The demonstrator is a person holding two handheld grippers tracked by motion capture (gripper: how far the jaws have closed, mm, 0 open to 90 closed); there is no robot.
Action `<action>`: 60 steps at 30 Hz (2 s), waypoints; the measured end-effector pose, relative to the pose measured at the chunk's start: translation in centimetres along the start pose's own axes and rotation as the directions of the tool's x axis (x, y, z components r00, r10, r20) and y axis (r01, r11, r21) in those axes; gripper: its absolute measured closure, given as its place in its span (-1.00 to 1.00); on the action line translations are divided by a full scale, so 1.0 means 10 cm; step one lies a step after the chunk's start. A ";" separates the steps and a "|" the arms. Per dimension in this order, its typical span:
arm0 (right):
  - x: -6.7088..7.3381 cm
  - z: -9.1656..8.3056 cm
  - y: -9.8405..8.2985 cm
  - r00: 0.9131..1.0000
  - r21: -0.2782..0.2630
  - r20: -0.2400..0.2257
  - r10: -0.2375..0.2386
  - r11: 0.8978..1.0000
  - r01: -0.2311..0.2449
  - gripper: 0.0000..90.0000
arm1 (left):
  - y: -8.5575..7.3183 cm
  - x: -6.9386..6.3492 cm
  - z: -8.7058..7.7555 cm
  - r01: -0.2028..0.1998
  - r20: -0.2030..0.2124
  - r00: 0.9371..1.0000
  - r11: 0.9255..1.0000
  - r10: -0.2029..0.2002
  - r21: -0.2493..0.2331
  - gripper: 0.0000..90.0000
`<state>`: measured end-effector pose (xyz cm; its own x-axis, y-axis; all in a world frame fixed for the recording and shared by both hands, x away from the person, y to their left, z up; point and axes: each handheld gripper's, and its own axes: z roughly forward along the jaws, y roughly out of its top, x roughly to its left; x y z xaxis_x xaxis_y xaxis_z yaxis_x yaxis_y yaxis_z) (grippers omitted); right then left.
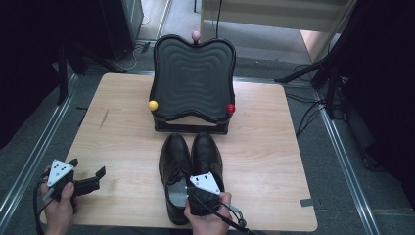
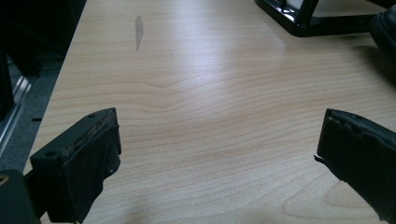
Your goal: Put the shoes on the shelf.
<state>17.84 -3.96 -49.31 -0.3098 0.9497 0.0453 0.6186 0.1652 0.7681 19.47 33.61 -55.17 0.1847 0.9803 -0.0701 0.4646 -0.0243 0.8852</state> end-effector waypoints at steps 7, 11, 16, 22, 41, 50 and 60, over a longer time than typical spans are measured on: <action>-0.02 -0.09 -0.01 1.000 -0.021 -0.007 -0.008 1.000 0.008 0.84 | 0.00 0.00 0.00 -0.002 -0.001 1.000 1.000 0.002 0.000 -0.99; -0.02 -0.16 -0.02 1.000 -0.047 -0.011 -0.023 0.999 0.022 0.84 | 0.00 0.00 0.00 -0.003 -0.002 1.000 1.000 0.003 0.000 -0.99; -0.05 -0.25 -0.02 1.000 -0.060 -0.020 -0.021 0.998 0.020 0.85 | 0.00 0.00 0.00 -0.002 -0.003 1.000 1.000 0.002 -0.002 -0.99; -0.08 -0.35 -0.03 0.999 -0.077 -0.018 -0.034 0.997 0.032 0.85 | 0.00 0.00 0.00 -0.002 -0.009 1.000 1.000 0.002 -0.001 -0.99; -0.06 -0.61 0.09 0.998 -0.154 -0.042 -0.055 0.987 0.048 0.85 | 0.00 0.00 0.00 -0.005 -0.010 1.000 1.000 0.005 0.002 -0.99; -0.03 -0.65 0.25 0.997 -0.200 -0.037 -0.063 0.978 0.055 0.85 | 0.00 0.00 0.00 -0.006 -0.009 1.000 1.000 0.006 0.001 -0.99; 0.01 -0.64 0.44 0.997 -0.245 -0.029 -0.072 0.968 0.063 0.85 | 0.00 0.00 0.00 -0.004 -0.007 1.000 1.000 0.004 0.001 -0.99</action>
<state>15.87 -4.84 -41.87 -0.3742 0.9273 0.0078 0.4023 0.1547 0.9023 19.44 33.62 -55.15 0.1808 0.9814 -0.0639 0.4644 -0.0279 0.8852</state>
